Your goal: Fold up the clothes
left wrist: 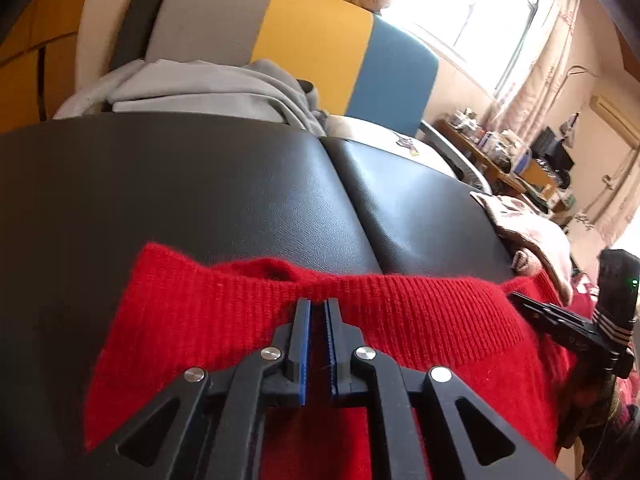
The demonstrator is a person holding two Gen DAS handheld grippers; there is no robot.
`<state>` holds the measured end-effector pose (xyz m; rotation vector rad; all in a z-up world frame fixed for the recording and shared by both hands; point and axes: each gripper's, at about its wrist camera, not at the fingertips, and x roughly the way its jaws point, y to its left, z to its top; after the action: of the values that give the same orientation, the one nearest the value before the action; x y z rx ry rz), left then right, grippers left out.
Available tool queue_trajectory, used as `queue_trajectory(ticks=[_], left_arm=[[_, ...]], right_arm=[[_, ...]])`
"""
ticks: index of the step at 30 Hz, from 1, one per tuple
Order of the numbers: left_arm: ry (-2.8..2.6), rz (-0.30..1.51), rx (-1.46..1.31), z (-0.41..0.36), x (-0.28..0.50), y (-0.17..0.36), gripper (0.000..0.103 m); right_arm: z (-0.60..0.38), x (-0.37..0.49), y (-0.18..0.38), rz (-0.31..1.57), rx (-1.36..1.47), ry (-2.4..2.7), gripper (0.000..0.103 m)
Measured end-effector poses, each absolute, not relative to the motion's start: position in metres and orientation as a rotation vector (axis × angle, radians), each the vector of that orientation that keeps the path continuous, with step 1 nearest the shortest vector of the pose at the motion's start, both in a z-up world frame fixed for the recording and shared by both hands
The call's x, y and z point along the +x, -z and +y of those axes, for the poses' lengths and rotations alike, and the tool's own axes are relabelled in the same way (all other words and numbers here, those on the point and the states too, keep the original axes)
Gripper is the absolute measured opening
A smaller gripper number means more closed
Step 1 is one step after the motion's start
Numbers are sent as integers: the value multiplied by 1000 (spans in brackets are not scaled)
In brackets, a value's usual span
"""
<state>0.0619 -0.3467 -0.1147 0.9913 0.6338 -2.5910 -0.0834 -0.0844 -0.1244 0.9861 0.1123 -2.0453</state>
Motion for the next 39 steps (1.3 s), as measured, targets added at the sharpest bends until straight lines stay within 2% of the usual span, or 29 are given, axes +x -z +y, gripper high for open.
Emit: queue_trajectory(ticks=[1,2,3,4,6,11,13,15,17,18,19,26,29,31,34,38,39], left_arm=[[2574,607,967,-344,67,109,11],[2571,580,935,-340,75,102,17],[2576,560,901,-336,83,95,21],[2582,540,867,-331,91,89,21],[2584,500,843,-321,100,85,28],[2556,492,899,-303,110,103,29],[2528,484,902,-296,113,116,29],[2511,460,896,-291,113,125,29],[2494,420,926,-285,110,123,28],[2497,415,925,-284,110,121,21],[2511,400,924,-282,110,118,18],[2526,387,859,-298,101,93,16],[2474,444,983,-310,90,122,17],[2489,463,952,-312,94,124,17],[2506,495,918,-313,99,125,17],[2501,510,932,-316,101,115,17],[2497,510,935,-316,102,111,17]], right_arm=[[-77,-83,122,83,983,2057,11],[-69,-82,119,55,979,2070,15],[-60,-79,116,42,964,2092,30],[-53,-75,113,33,951,2103,52],[-41,-65,109,53,929,2137,72],[-31,-58,112,132,942,2199,73],[-29,-61,114,137,956,2210,88],[-30,-63,114,141,963,2215,88],[-30,-66,114,146,969,2219,73],[-30,-67,114,148,972,2222,44],[-30,-69,113,150,975,2224,8],[-30,-78,113,167,997,2241,7],[-34,-84,122,190,1042,2234,8],[-36,-84,134,212,1005,2253,8],[-39,-79,133,244,994,2260,12],[-32,-80,134,186,991,2243,14],[-29,-80,131,166,989,2236,18]])
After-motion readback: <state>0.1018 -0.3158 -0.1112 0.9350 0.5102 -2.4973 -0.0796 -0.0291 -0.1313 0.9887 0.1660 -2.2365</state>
